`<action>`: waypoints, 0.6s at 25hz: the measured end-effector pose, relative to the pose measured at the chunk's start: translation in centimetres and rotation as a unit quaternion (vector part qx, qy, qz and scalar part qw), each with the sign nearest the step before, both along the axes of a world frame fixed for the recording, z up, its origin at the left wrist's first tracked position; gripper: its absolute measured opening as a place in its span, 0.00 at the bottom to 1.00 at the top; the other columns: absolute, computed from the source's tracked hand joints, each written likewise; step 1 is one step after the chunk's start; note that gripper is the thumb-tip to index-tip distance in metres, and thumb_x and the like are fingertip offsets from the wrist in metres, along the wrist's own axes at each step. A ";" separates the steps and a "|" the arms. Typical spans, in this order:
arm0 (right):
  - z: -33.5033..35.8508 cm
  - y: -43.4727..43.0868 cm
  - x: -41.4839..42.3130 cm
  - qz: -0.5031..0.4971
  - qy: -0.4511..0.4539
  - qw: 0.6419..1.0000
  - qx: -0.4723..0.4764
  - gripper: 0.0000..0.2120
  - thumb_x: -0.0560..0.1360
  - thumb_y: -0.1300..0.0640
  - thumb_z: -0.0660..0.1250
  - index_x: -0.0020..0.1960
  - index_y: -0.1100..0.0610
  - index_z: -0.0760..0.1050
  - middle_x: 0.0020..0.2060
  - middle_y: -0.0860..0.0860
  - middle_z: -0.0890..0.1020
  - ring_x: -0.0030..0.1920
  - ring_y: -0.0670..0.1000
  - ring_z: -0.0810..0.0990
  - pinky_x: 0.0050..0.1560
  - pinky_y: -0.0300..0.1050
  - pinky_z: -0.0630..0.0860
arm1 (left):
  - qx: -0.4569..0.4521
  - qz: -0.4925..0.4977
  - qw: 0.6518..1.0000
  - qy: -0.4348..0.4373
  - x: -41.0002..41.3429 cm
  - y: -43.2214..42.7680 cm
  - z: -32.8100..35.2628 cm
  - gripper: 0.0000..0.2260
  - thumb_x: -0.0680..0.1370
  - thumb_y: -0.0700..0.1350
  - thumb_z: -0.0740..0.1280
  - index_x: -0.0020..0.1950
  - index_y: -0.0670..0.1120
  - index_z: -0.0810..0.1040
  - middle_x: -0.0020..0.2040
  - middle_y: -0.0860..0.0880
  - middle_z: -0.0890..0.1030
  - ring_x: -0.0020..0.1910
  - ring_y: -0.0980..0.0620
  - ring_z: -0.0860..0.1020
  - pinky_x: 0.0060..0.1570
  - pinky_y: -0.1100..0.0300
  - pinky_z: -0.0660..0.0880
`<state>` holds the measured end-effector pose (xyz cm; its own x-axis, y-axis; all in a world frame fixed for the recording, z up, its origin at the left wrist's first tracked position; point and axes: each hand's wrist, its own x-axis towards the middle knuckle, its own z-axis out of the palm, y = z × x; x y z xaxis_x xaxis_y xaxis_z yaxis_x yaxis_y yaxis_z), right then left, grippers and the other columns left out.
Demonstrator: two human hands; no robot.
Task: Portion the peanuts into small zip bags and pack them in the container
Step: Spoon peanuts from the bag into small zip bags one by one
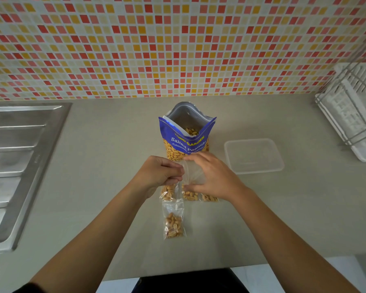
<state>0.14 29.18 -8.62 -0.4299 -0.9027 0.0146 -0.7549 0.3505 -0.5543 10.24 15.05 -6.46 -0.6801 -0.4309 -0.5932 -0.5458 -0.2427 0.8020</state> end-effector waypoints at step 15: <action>-0.3 0.2 0.4 -0.009 0.005 1.000 -0.021 0.30 0.66 0.48 0.74 0.66 0.51 0.70 0.62 0.47 0.75 0.63 0.46 0.70 0.60 0.37 0.66 | -0.013 0.005 1.000 0.005 0.4 -0.3 -0.4 0.03 0.71 0.35 0.72 0.43 0.38 0.82 0.34 0.42 0.80 0.27 0.58 0.80 0.34 0.66 0.80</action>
<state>0.59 29.41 -8.93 -0.4466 -0.8930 0.0561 -0.7534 0.3415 -0.5619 10.62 14.73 -6.89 -0.6805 -0.4536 -0.5754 -0.5358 -0.2275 0.8131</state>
